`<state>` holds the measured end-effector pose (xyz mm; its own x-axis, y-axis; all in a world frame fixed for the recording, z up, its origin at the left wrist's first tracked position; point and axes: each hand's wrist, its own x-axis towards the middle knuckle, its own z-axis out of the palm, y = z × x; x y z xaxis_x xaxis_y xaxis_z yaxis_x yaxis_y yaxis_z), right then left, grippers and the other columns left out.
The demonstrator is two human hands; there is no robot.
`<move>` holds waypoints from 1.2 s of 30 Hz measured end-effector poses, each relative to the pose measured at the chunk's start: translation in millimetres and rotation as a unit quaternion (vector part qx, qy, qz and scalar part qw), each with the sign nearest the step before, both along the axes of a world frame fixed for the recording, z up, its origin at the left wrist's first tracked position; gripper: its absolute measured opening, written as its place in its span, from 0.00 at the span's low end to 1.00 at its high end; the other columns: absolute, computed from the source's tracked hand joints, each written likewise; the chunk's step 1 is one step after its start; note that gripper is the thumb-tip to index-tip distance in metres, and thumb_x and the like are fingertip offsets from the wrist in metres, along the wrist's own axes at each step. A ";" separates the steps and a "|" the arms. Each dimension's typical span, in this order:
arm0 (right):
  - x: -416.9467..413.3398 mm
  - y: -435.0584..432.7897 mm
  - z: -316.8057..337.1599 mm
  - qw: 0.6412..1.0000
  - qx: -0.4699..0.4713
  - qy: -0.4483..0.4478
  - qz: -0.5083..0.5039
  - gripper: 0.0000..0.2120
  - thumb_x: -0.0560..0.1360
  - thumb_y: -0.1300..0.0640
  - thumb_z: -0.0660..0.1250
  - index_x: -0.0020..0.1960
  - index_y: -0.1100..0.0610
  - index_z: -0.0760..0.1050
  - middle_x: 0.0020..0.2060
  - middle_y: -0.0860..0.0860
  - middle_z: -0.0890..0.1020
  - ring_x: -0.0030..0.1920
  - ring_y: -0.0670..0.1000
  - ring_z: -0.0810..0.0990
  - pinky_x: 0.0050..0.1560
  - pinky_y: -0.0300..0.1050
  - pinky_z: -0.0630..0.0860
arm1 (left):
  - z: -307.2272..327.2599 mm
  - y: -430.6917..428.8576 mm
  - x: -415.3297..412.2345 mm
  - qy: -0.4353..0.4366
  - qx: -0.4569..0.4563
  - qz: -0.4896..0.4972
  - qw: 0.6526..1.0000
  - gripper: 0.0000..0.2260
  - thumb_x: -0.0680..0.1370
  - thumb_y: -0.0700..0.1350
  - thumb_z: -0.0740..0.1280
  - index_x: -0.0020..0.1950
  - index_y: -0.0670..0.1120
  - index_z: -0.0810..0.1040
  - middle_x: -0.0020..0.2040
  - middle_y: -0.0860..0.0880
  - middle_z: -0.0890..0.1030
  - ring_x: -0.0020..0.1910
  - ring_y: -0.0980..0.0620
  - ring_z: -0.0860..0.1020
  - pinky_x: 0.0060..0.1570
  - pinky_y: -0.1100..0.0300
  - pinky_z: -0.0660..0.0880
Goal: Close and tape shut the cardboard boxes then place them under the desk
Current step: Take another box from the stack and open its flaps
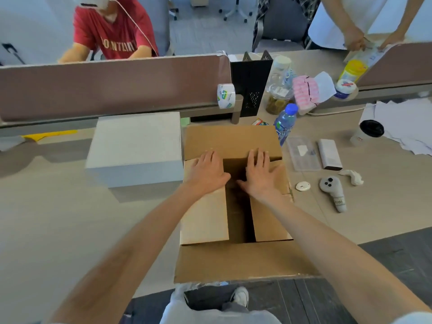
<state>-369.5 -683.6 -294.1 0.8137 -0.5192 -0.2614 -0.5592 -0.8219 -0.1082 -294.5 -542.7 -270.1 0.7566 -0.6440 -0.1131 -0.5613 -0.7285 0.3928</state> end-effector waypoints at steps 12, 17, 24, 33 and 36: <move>-1.7 1.1 -7.2 0.999 -0.040 -0.013 0.012 0.55 0.70 0.55 0.75 0.79 0.56 0.37 0.79 0.58 0.43 0.79 0.61 0.41 0.73 0.71 0.47 | 46.0 126.3 23.8 -0.129 0.193 0.125 0.965 0.33 0.79 0.44 0.63 0.79 0.46 0.48 0.79 0.43 0.46 0.78 0.42 0.46 0.75 0.44 0.51; -1.0 2.1 5.2 0.999 -0.004 -0.044 -0.005 0.47 0.73 0.54 0.71 0.79 0.56 0.42 0.79 0.58 0.48 0.78 0.61 0.47 0.74 0.66 0.53 | 12.1 143.6 4.4 -0.129 0.248 0.004 0.960 0.26 0.81 0.52 0.57 0.77 0.46 0.58 0.79 0.44 0.50 0.78 0.44 0.43 0.75 0.45 0.42; -21.1 -23.2 41.4 0.984 0.083 -0.146 -0.060 0.27 0.76 0.44 0.64 0.70 0.55 0.65 0.67 0.54 0.71 0.66 0.56 0.72 0.59 0.53 0.75 | -0.2 113.9 -5.2 -0.078 0.215 -0.075 0.971 0.28 0.82 0.54 0.54 0.79 0.45 0.53 0.79 0.45 0.51 0.78 0.47 0.48 0.76 0.49 0.48; -65.2 -73.8 75.6 0.922 0.233 -0.246 -0.189 0.14 0.78 0.45 0.61 0.56 0.52 0.77 0.49 0.48 0.79 0.52 0.50 0.76 0.53 0.48 0.72 | -6.8 84.0 -5.0 -0.068 0.270 -0.103 0.955 0.28 0.82 0.55 0.57 0.79 0.49 0.52 0.80 0.46 0.46 0.78 0.46 0.44 0.76 0.47 0.48; -76.5 -93.4 81.5 0.922 0.217 -0.240 -0.212 0.11 0.76 0.52 0.66 0.58 0.54 0.77 0.49 0.50 0.79 0.52 0.51 0.77 0.56 0.49 0.75 | -5.8 78.8 -9.7 -0.069 0.270 -0.111 0.954 0.27 0.82 0.55 0.56 0.79 0.49 0.54 0.80 0.46 0.47 0.78 0.46 0.46 0.75 0.48 0.49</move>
<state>-446.1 -777.0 -212.7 0.6377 -0.7484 -0.1824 -0.6222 -0.3609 -0.6947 -304.2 -463.9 -276.0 0.6397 -0.6659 -0.3839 -0.7446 -0.6607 -0.0946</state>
